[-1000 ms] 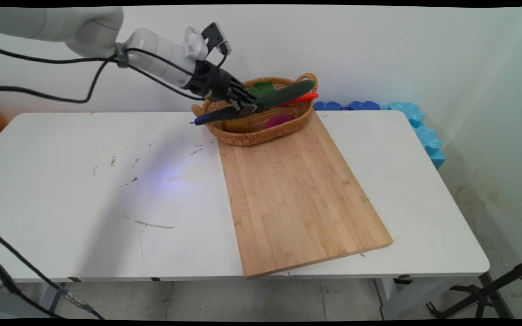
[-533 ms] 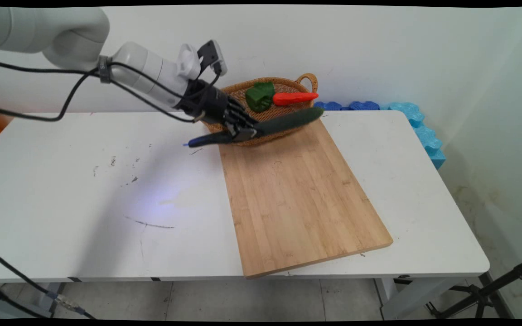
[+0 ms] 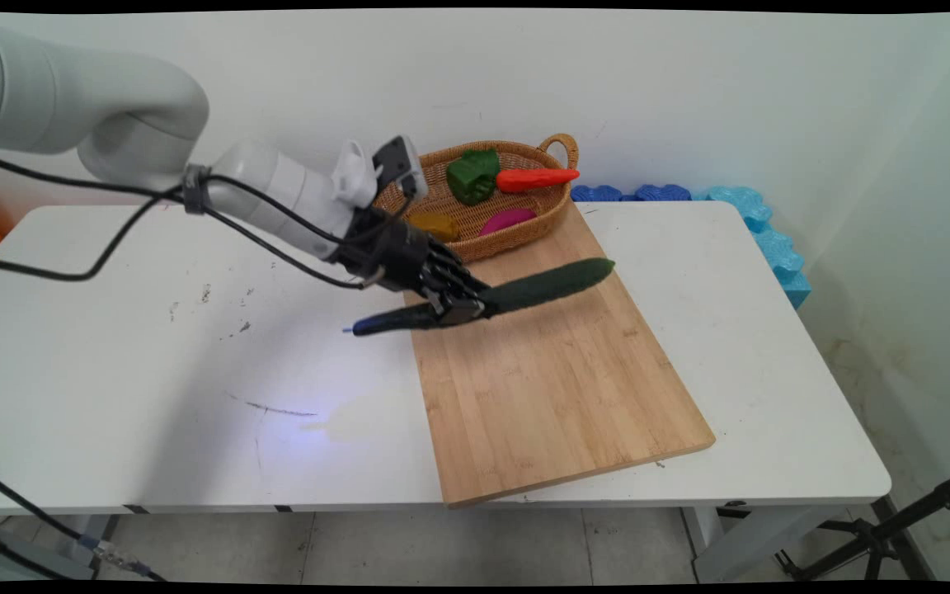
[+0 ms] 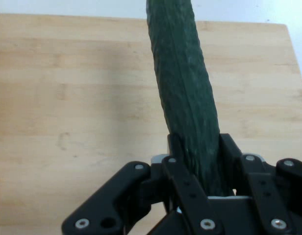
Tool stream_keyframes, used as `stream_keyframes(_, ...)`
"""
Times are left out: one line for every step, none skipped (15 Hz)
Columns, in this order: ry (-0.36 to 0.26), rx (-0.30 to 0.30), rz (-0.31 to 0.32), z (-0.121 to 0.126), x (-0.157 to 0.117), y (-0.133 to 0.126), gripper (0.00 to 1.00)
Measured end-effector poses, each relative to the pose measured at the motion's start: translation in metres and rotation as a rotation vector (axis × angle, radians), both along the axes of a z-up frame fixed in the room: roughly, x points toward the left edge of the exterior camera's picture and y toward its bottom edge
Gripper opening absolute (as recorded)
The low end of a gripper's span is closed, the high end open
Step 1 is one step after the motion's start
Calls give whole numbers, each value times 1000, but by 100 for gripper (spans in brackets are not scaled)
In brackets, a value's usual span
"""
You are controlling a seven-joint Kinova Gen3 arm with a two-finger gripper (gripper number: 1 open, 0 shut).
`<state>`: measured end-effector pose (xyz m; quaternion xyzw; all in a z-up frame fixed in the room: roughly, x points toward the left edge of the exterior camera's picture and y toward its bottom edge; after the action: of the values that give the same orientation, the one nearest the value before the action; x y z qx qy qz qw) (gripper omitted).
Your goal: Place the picked object on the cutting board
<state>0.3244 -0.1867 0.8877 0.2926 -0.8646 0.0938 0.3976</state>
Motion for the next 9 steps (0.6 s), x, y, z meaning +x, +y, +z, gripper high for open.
stream_keyframes(11, 16, 9, -5, -5, 3, 0)
stream_keyframes(22, 30, 17, -10, -11, 5, 0)
stream_keyframes(29, 41, 24, -14, -15, 6, 0)
stream_keyframes(36, 51, 31, -19, -19, 7, 0)
stream_keyframes(40, 59, 36, -23, -22, 8, 0)
stream_keyframes(45, 68, 41, -28, -25, 8, 0)
stream_keyframes(49, 74, 44, -31, -28, 9, 0)
stream_keyframes(53, 82, 47, -35, -30, 9, 0)
stream_keyframes(57, 91, 48, -39, -33, 9, 0)
